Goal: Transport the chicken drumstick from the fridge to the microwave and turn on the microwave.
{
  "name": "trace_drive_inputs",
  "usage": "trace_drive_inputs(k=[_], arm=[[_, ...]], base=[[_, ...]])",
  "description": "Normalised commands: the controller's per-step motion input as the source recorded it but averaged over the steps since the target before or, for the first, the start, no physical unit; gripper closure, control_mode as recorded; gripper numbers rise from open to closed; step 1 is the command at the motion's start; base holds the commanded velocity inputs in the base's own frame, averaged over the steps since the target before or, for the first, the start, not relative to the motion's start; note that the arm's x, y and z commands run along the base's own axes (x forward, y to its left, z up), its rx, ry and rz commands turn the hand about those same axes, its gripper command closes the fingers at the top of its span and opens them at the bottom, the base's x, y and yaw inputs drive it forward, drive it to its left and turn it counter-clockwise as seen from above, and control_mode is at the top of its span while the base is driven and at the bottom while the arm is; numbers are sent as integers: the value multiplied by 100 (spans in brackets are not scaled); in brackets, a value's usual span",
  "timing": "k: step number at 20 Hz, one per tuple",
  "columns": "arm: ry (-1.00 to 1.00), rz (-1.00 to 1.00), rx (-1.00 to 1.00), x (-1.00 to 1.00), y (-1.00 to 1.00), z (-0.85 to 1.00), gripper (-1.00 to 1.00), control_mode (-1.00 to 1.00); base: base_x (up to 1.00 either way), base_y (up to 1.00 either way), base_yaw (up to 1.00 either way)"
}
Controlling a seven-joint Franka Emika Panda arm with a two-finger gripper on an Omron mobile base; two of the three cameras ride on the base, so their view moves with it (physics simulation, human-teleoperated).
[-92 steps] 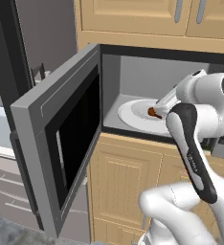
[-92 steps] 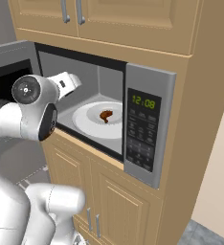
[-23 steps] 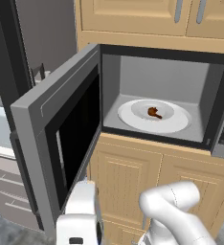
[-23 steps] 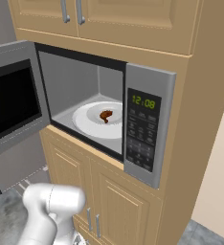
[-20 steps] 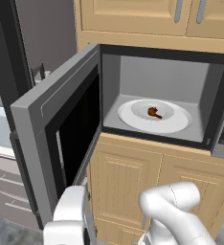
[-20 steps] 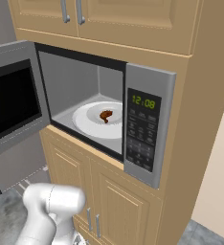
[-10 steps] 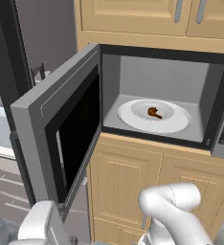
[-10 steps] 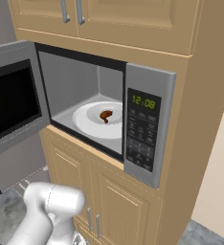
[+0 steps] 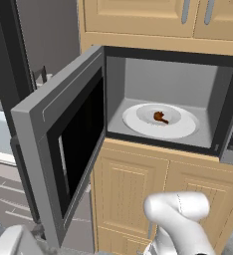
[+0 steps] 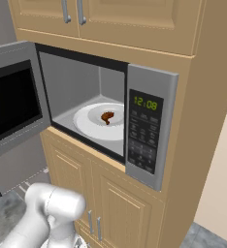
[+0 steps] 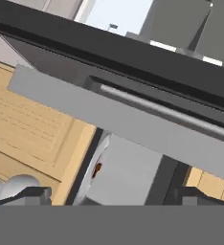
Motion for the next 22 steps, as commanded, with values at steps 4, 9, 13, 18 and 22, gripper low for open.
trace_drive_inputs(k=[4, 9, 13, 18, 22], arm=[[0, -5, -5, 22, 26, -11, -100, -100], [0, -5, -2, 32, 16, -8, -100, -100], [0, -4, -5, 30, 17, -19, -100, -100], [0, -4, -8, 29, 28, -27, -100, -100], [0, -4, -7, 22, 27, -14, -100, -100]], base=[[0, 0, 0], [0, 0, 0], [0, 0, 0], [0, 0, 0], [0, 0, 0]])
